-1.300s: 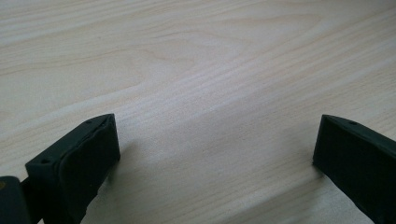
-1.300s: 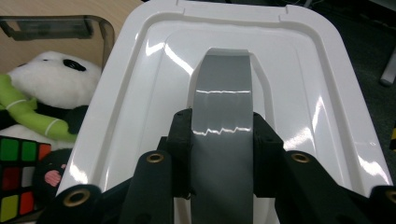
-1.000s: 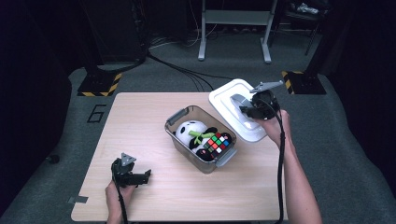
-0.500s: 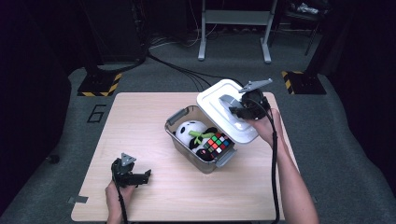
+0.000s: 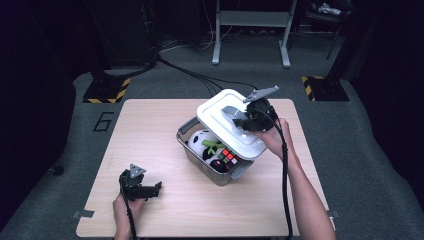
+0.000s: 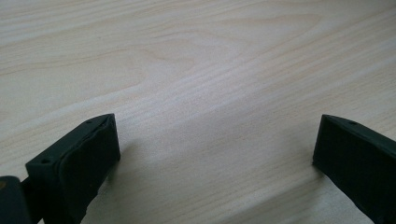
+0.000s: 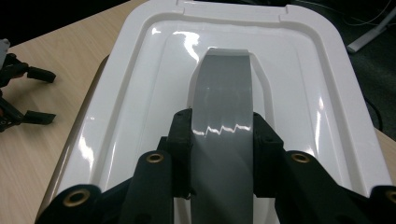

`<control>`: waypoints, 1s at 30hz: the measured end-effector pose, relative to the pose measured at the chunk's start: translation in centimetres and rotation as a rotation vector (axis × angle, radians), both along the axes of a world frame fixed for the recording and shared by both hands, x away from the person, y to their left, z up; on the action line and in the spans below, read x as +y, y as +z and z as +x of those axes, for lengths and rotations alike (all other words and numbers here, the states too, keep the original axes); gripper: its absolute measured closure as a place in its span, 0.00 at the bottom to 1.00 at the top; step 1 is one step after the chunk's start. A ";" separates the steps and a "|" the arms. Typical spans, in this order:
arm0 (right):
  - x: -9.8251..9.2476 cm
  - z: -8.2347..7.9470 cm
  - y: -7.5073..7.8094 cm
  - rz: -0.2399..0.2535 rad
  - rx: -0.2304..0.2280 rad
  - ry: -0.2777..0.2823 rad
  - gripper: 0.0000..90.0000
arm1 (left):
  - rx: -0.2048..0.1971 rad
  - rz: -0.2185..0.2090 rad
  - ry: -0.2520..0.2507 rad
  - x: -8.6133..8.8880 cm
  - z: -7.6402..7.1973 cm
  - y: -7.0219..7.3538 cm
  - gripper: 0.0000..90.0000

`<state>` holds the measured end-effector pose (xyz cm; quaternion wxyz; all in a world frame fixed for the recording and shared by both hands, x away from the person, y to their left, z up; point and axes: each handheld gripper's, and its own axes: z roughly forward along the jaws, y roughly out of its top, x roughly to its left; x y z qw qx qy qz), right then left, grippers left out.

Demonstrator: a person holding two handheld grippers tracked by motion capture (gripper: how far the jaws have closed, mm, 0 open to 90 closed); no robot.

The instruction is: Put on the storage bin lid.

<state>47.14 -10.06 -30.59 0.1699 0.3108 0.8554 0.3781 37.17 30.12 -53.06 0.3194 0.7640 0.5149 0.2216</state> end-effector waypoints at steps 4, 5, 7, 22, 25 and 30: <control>1.0 -0.1 -0.1 -0.003 0.011 0.015 0.74 | 0.005 0.006 -0.005 0.0 0.0 0.0 0.00; 1.2 -0.2 -0.1 -0.009 0.023 0.019 0.74 | 0.003 0.008 -0.006 0.1 0.0 0.0 0.00; 1.8 -0.3 -0.3 -0.004 0.036 0.019 0.74 | 0.004 0.003 -0.003 0.0 0.0 0.0 0.00; 6.5 1.4 -3.5 -0.091 0.151 0.077 0.74 | 0.002 0.004 -0.003 0.0 0.0 0.0 0.00; 7.3 1.6 -4.0 -0.099 0.169 0.065 0.74 | 0.009 0.002 -0.003 0.0 0.0 0.1 0.00; 7.9 1.7 -4.2 -0.112 0.188 0.044 0.74 | 0.000 -0.001 0.002 0.0 0.0 0.0 0.00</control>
